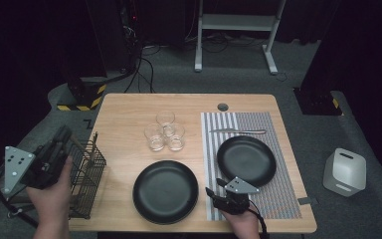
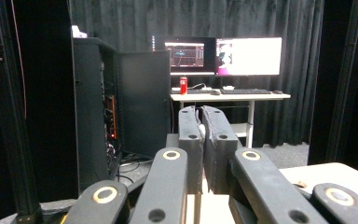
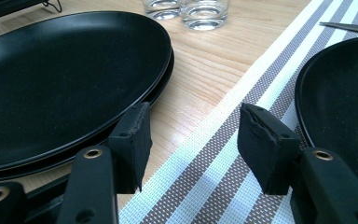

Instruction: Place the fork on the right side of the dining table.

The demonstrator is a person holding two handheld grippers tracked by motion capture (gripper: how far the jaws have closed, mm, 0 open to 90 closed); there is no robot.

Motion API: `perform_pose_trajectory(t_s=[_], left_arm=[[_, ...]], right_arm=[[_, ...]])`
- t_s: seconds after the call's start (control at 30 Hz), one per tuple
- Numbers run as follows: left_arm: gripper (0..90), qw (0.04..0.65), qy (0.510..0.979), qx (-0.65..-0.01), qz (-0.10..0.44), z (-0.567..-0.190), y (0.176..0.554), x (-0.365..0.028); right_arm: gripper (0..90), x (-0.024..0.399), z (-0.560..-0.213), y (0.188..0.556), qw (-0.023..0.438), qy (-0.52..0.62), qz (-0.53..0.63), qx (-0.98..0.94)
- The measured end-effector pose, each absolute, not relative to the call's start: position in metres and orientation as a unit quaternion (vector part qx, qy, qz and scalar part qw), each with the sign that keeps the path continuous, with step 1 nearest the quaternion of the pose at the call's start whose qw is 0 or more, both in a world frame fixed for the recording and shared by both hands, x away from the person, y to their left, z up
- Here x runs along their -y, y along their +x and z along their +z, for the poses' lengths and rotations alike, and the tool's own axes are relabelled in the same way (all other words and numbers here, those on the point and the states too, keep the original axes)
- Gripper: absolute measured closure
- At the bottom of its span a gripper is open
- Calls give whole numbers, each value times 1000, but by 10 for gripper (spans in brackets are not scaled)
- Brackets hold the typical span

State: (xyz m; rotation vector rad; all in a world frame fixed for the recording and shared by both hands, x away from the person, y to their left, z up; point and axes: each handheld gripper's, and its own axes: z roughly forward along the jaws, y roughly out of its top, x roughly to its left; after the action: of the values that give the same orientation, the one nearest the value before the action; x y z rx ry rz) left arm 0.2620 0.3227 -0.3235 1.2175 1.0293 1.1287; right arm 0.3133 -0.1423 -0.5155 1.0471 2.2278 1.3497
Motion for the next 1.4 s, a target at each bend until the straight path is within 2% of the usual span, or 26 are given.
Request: perform_pose_trajectory(t_s=[0.5,1.4], left_arm=[[867,568,524,-429,467,-326,264,-308],[867,587,551,-405,433,-335,274,-265]], right_arm=[[454,143,-515,313,172,360,479,-782],[389,139,-516,313,171,342,474,-793]])
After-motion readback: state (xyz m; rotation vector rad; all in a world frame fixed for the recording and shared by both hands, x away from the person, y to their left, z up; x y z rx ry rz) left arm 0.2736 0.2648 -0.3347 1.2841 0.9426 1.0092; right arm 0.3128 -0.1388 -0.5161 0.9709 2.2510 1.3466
